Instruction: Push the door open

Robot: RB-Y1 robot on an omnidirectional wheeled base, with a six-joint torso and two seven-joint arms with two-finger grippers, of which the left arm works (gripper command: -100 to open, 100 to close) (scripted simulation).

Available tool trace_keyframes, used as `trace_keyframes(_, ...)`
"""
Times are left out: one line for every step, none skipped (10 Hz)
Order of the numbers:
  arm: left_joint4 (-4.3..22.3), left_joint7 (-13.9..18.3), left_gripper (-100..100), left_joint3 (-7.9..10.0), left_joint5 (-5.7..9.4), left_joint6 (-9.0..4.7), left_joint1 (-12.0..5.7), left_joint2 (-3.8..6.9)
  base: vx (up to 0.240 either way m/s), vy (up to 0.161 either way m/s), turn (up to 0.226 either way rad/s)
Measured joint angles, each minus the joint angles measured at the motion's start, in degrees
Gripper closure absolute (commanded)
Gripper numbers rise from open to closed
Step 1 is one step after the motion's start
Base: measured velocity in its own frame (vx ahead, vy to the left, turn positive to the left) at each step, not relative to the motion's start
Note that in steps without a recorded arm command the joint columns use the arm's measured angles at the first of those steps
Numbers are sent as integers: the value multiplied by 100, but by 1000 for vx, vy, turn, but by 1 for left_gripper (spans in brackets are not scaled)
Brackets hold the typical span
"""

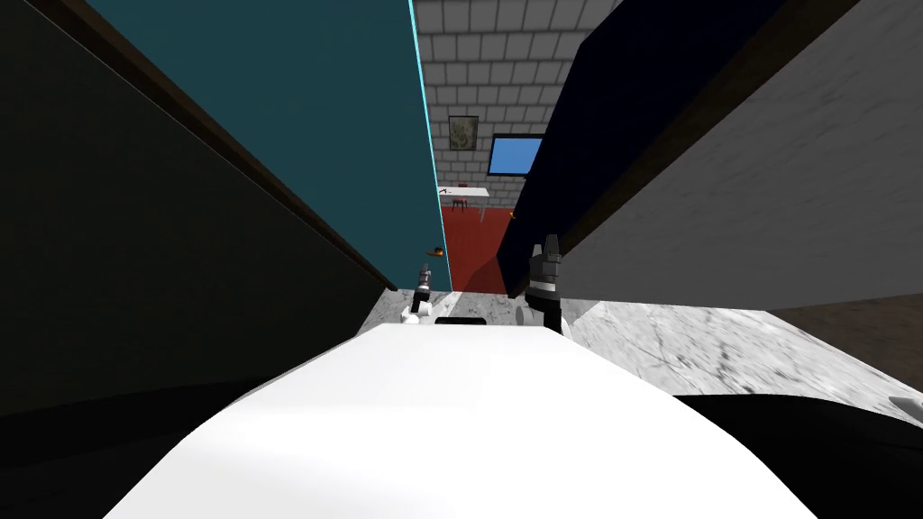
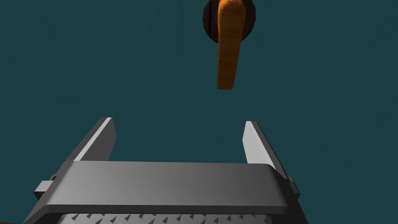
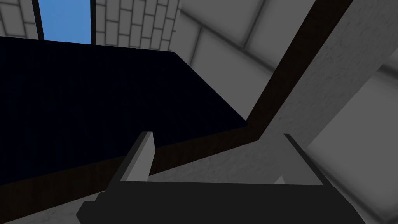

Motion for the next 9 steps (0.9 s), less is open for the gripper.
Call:
trace_keyframes(50, 4, -100, -10, -7, 41, -9, -37, 29, 127, -71)
trace_keyframes(170, -2, -100, -4, -7, 52, -67, -72, 12, 105, -67)
trace_keyframes(328, 0, -100, 2, -4, 22, -132, -87, 8, 75, -83)
trace_keyframes(348, 0, -100, -1, -8, 47, -139, -117, 9, 33, -18)
trace_keyframes(438, -1, -100, 6, -4, 34, -183, -122, 16, 37, -67)
trace_keyframes(419, 8, -100, -6, -13, 72, -163, -148, 14, 42, -50)
trace_keyframes(569, 3, -100, 7, -6, 38, -235, -163, 11, 42, -42)
trace_keyframes(701, -3, -100, 16, -1, -19, -287, -178, 21, 61, -89)
trace_keyframes(866, -11, -100, 28, 4, -68, -360, -207, 11, 31, -23)
